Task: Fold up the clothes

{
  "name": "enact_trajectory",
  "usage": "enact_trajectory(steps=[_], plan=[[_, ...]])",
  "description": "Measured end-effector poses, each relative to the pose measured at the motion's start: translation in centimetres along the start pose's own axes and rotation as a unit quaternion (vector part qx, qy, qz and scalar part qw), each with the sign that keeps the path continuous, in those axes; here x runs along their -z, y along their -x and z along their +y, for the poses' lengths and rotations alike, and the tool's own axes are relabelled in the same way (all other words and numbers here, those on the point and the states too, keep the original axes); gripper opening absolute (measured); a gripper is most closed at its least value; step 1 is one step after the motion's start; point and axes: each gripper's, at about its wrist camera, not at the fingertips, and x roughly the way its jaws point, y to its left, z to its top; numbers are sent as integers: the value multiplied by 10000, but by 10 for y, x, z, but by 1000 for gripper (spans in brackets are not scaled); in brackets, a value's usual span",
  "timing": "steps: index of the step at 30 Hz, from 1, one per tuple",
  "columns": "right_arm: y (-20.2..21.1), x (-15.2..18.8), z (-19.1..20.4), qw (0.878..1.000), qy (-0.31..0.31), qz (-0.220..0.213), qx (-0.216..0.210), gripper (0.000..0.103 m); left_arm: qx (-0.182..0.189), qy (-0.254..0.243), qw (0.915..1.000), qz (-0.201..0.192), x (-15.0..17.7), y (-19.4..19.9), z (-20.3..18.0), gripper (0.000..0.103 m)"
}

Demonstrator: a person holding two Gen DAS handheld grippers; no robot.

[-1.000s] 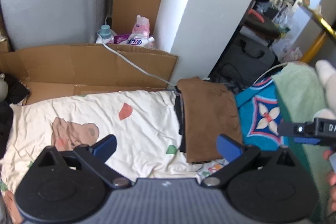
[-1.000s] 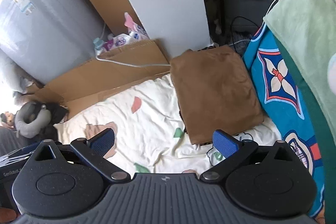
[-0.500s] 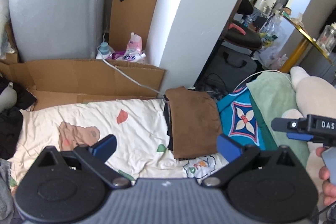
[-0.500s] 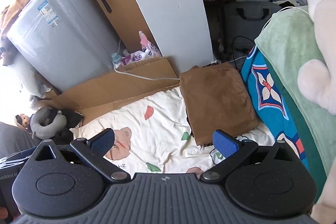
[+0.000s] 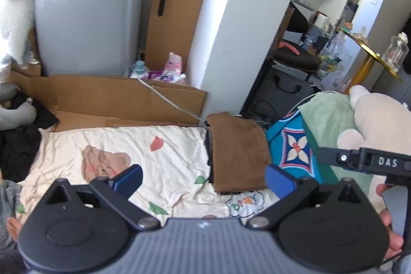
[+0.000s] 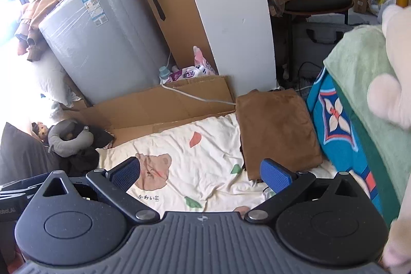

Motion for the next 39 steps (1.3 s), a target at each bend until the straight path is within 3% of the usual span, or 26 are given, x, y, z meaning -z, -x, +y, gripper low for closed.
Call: enact_trajectory(steps=[3, 7, 12, 17, 21, 26, 31, 39], plan=[[4, 15, 5, 9998, 135, -21, 118, 103, -129, 154, 9998, -35, 14, 3, 4, 103], [0, 34, 17, 9985, 411, 16, 349, 103, 8, 169, 9997, 180, 32, -4, 10, 103], [-8, 55, 34, 9981, 552, 80, 256, 103, -235, 205, 9995, 65, 58, 0, 24, 103], [-14, 76, 54, 9957, 845, 131, 344, 103, -468, 310, 9982, 205, 81, -3, 38, 103], [-16, 93, 62, 9939, 1021, 260, 324, 103, -928, 235, 9954, 70, 89, 2, 37, 103], [-14, 112, 69, 9897, 1359, 336, 300, 103, -1054, 324, 9939, 98, 100, 5, 33, 103], [-14, 124, 69, 9858, 1603, 416, 270, 103, -1517, 240, 9879, 207, 113, 2, 26, 103], [-12, 130, 65, 9829, 1714, 586, 319, 102, -1602, 124, 9868, 206, 123, -5, 16, 103]])
